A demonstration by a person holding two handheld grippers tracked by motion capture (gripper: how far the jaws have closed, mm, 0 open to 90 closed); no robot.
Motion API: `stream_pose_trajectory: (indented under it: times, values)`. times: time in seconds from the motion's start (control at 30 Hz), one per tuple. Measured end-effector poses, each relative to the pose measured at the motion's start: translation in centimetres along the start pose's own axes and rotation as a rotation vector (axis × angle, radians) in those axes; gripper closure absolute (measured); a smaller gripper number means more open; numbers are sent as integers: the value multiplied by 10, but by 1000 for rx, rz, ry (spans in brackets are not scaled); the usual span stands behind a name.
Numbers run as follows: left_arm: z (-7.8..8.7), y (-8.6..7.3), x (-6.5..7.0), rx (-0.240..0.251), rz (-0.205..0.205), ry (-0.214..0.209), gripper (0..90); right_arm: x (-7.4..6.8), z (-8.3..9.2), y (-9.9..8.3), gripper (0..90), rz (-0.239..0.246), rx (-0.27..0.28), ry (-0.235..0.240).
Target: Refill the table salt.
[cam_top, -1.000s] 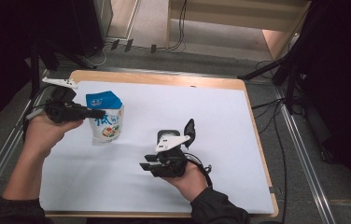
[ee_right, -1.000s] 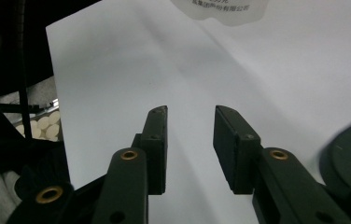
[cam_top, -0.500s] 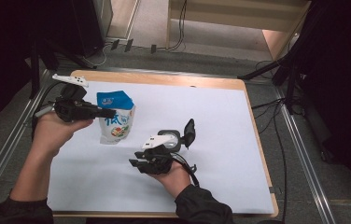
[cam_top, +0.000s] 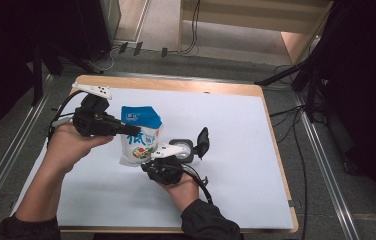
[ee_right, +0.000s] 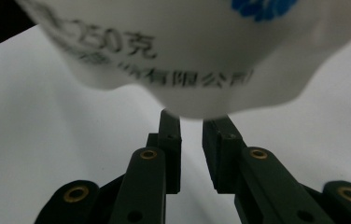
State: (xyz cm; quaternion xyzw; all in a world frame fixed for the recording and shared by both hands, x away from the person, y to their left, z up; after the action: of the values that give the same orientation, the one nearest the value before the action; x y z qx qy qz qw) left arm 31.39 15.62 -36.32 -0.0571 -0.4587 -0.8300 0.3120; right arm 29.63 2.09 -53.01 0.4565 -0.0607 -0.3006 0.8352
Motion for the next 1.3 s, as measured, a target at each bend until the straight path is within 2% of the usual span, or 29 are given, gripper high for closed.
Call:
stream_pose_trajectory:
  times: [0.13,0.27,0.37,0.4,0.43,0.5,0.63,0.83,1.03,1.13,1.3]
  values:
    - [-7,2,4,-10,9,-20,900,1,-3,-1,802,-10,24,-21]
    - [-14,0,0,-29,10,-16,900,1,-2,-1,807,-25,54,-26]
    - [-17,0,-3,-36,16,-20,900,1,-1,-2,791,-26,43,-17]
    - [-15,-1,-4,-37,21,-16,900,1,-1,-2,756,-31,47,-3]
    - [-14,0,-4,-32,22,-18,900,1,0,-3,670,-39,39,23]
    - [-9,1,-4,-23,23,-21,900,0,1,-3,600,-32,41,54]
    - [-4,-1,-4,-30,14,-4,900,-3,5,-3,503,-6,31,70]
    - [-2,-4,-4,-43,21,-11,900,-10,4,0,414,6,43,45]
    - [9,-6,5,-43,24,-43,900,-11,2,3,390,-4,54,31]
    - [9,-7,6,-49,31,-54,900,-12,0,4,357,-6,63,18]
    - [9,-10,7,-55,38,-70,900,-13,-1,7,355,-20,88,-10]
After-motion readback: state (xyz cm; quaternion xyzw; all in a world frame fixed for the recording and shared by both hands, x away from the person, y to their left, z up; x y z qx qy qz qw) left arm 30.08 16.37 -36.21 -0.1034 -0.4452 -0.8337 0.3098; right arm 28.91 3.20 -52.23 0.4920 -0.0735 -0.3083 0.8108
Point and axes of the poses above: each handheld gripper's, and its own axes: z roughly backward along the jaws, y roughly out of its top, x roughly to its right, the point moved 5 cm from there along -z, roughly forward along the jaws, and after that the axes turned 1 degree about -y, right-handed, at the moved point
